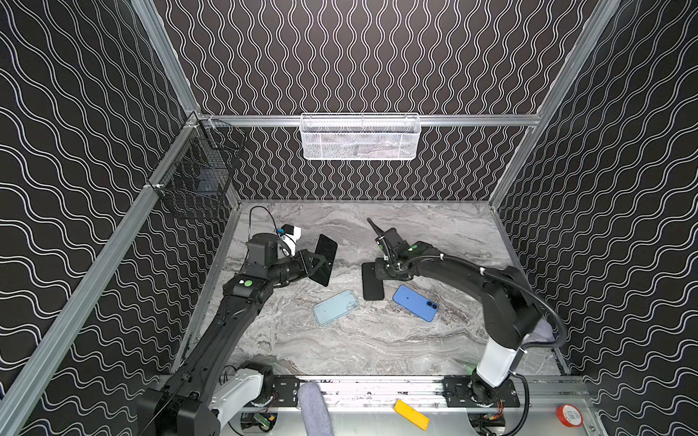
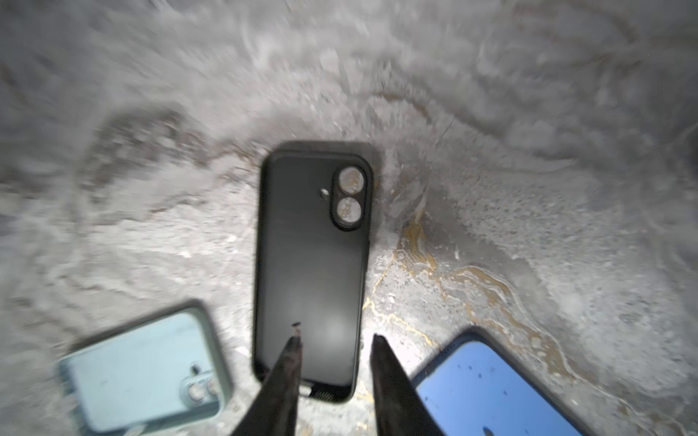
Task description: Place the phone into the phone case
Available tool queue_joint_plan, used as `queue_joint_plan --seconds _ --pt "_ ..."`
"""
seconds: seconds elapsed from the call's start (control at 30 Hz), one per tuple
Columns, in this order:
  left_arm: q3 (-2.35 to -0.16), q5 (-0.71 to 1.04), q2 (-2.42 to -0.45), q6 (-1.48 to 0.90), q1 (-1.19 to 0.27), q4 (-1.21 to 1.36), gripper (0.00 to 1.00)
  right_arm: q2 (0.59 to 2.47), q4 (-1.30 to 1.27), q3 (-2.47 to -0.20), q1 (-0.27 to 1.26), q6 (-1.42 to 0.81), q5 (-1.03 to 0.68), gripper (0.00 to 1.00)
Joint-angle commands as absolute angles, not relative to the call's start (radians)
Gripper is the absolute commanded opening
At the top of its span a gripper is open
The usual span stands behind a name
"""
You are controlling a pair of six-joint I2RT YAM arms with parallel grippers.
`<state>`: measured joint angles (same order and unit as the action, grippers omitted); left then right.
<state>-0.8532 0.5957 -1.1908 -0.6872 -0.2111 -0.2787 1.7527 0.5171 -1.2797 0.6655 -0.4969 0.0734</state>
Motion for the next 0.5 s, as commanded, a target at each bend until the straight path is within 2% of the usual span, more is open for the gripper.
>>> queue_joint_plan --seconds 0.0,0.07,0.27,0.47 --pt "-0.840 0.602 -1.192 -0.737 -0.210 -0.181 0.00 1.616 0.380 -1.195 0.635 -0.507 -0.031 0.47" --pt "-0.824 0.616 -1.199 -0.780 -0.212 -0.132 0.00 1.497 0.268 -1.099 0.593 -0.528 -0.138 0.55" --pt "-0.760 0.647 -1.229 -0.949 -0.232 0.070 0.00 1.226 -0.024 -0.829 0.497 -0.607 -0.424 0.69" --pt "-0.694 0.581 -1.270 -1.125 -0.306 0.271 0.00 1.145 -0.148 -0.727 0.486 -0.718 -0.602 0.72"
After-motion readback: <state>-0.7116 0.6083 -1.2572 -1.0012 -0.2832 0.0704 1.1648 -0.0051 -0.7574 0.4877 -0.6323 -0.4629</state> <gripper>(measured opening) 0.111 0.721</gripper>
